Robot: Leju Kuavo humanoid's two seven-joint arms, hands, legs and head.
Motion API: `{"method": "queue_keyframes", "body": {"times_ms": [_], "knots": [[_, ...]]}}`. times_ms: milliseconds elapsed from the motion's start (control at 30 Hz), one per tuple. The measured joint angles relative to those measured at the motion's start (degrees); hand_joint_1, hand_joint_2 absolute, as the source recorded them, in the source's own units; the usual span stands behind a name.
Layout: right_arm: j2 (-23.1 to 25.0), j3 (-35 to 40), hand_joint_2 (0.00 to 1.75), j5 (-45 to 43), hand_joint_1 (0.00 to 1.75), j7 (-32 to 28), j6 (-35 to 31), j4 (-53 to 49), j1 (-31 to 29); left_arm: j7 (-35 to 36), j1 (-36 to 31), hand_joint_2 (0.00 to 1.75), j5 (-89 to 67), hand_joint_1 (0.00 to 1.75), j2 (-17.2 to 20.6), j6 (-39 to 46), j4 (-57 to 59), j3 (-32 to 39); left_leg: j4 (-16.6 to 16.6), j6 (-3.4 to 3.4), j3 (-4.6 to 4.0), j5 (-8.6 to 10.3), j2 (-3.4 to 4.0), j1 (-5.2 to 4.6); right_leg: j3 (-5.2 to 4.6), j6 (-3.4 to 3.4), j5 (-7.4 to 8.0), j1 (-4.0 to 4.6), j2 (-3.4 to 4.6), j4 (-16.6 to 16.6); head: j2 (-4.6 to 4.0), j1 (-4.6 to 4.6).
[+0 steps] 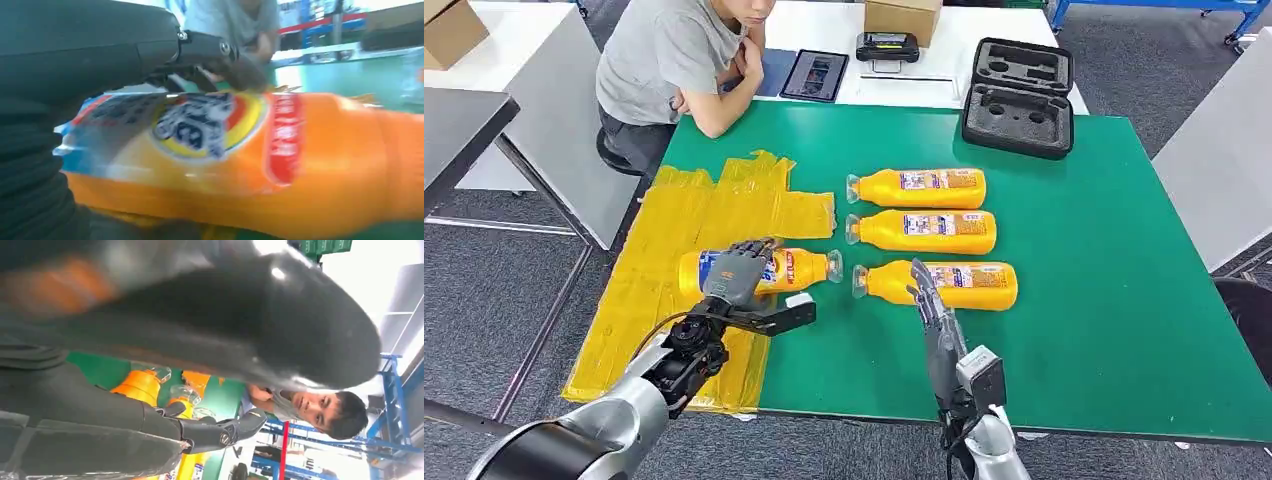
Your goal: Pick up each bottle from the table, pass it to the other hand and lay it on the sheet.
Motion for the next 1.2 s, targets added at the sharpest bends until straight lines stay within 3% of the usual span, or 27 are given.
{"method": "queue_keyframes", "body": {"times_ms": [33,67,800,967,1200], "knots": [[0.0,0.0,0.0,0.0,0.0,0.0,-0.1,0.1,0.0,0.2,0.0,1.75,-0.1,0.0,0.1,0.0,0.1,0.0,0.0,0.0,0.0,0.0,0.0,0.0,0.0,0.0,0.0,0.0,0.0,0.0,0.0,0.0],[0.0,0.0,1.75,-0.1,0.0,0.0,-0.1,0.2,-0.1,0.5,0.0,1.75,-0.3,0.0,0.2,0.0,0.1,0.1,0.0,0.0,0.0,0.0,-0.01,0.0,0.0,0.0,0.0,0.0,-0.01,0.0,0.0,0.0],[0.0,-0.1,1.75,0.7,0.0,0.0,-0.7,1.2,-0.8,-3.1,0.1,1.75,0.3,0.0,0.4,1.1,0.4,1.6,0.0,0.0,0.0,0.0,0.0,0.0,-0.01,0.0,0.0,-0.01,0.0,0.0,0.0,0.0],[0.0,-0.2,1.75,0.7,0.0,0.0,-0.9,1.3,-0.8,-11.5,0.9,1.75,2.1,0.0,-1.4,2.3,-1.5,1.6,0.0,0.0,-0.01,0.0,-0.05,-0.02,0.01,0.0,0.0,-0.02,-0.04,0.0,0.0,0.02],[-0.1,-0.3,1.75,0.7,0.0,0.0,-0.9,1.2,-0.7,-11.9,1.5,1.75,2.4,0.0,-2.7,2.2,-3.1,1.5,0.0,0.0,0.0,0.0,-0.03,-0.01,-0.01,0.0,0.0,0.0,-0.03,0.0,0.0,0.0]]}}
